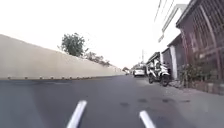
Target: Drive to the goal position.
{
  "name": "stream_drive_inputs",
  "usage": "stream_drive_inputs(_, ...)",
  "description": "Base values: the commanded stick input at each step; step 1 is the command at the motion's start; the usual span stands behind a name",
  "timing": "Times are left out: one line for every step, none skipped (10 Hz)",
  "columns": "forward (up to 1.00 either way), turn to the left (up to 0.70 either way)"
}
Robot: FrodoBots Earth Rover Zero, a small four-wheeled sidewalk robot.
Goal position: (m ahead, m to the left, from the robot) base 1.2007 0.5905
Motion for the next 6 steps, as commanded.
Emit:
stream_drive_inputs(1.0,-0.4)
stream_drive_inputs(1.0,-0.4)
stream_drive_inputs(1.0,-0.4)
stream_drive_inputs(1.0,-0.24)
stream_drive_inputs(1.0,0.0)
stream_drive_inputs(1.0,0.0)
